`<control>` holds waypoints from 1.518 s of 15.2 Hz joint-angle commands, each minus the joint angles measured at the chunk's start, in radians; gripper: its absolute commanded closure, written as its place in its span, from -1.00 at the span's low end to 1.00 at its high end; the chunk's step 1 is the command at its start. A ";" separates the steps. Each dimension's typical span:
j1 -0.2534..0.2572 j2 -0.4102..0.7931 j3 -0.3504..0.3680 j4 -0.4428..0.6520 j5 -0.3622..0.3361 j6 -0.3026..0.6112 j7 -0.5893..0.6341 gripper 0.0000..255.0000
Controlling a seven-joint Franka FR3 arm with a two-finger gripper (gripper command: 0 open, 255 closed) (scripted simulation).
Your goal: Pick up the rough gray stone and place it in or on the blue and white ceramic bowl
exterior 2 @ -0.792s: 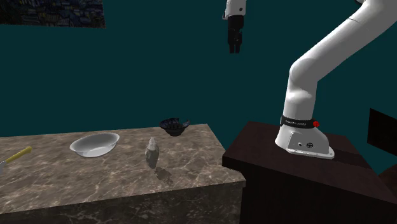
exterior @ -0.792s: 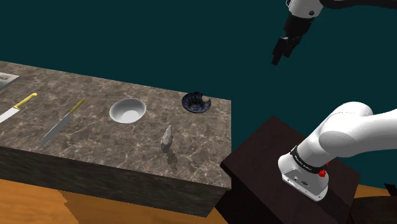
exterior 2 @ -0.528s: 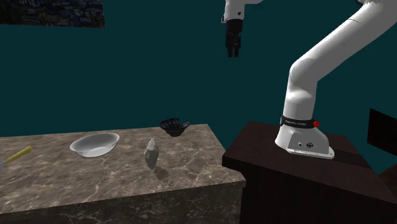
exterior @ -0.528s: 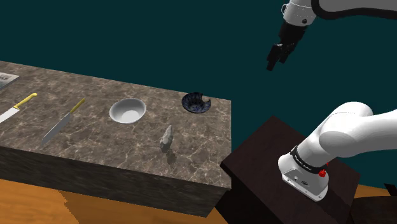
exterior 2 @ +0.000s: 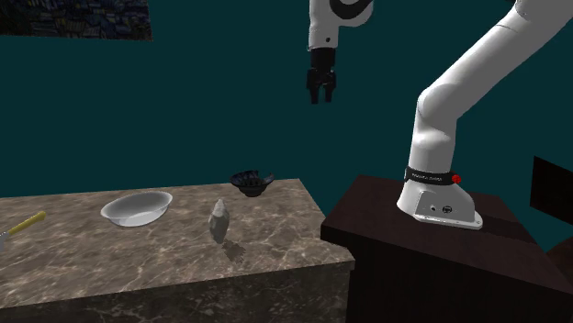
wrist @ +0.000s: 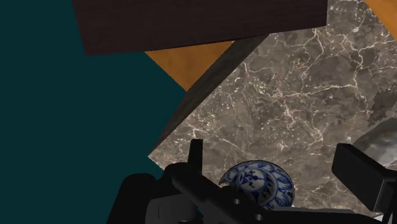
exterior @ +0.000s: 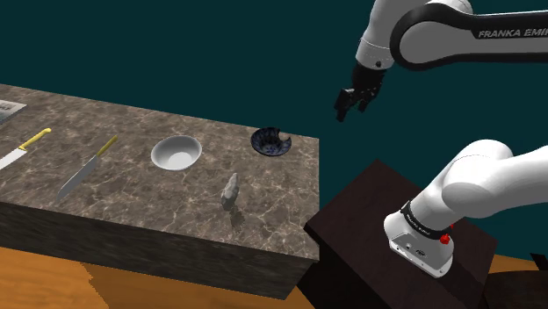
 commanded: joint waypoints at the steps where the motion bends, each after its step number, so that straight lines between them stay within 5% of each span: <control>1: 0.009 0.026 0.035 -0.024 0.028 0.057 0.057 -1.00; 13: 0.017 0.383 0.269 0.002 0.094 0.434 0.413 -1.00; 18: -0.007 0.590 0.355 0.082 0.007 0.571 0.608 -1.00; 23: 0.004 0.816 0.383 0.203 -0.176 0.664 0.851 -1.00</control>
